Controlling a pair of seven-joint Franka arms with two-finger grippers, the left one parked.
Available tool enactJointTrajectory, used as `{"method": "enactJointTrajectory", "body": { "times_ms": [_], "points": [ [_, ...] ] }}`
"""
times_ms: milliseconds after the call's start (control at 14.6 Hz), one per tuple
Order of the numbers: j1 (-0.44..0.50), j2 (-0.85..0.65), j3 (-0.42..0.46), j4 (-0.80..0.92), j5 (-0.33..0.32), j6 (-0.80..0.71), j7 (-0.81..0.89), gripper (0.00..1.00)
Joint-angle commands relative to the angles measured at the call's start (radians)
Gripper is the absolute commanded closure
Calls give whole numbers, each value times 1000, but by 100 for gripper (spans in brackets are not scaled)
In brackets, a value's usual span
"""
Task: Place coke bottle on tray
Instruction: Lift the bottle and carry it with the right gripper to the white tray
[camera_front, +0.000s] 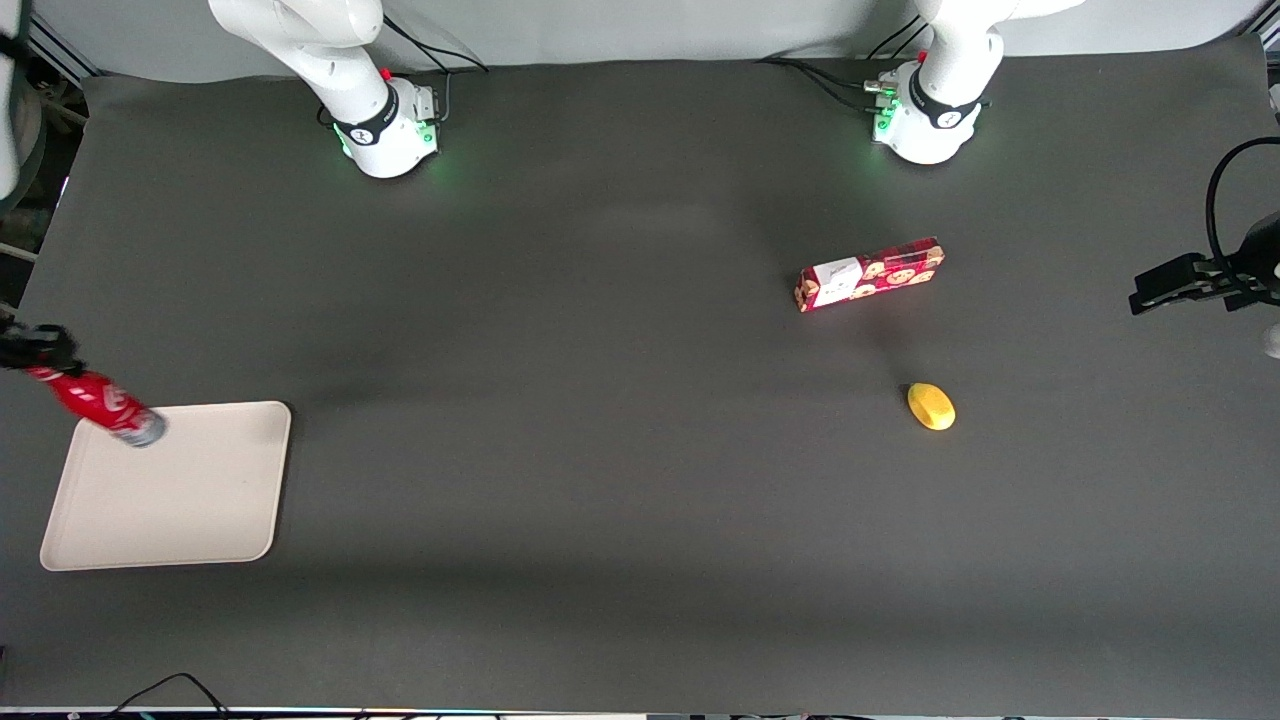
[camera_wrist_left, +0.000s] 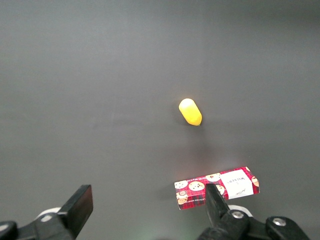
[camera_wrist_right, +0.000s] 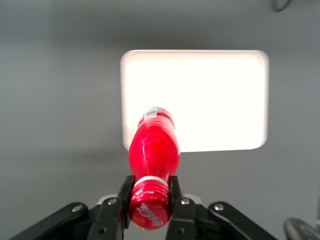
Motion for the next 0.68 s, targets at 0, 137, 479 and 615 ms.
{"method": "enactJointTrajectory", "body": {
  "times_ms": [0,137,479,615],
  "points": [
    [-82,218,-57,251,-3,-39,-177,100],
    [-140,306,-57,322,-4,-24,-234,100],
    [-282,557,-53,498,89,68,-365,100],
    [-292,607,-53,514,123,99,-376,100]
  ]
}}
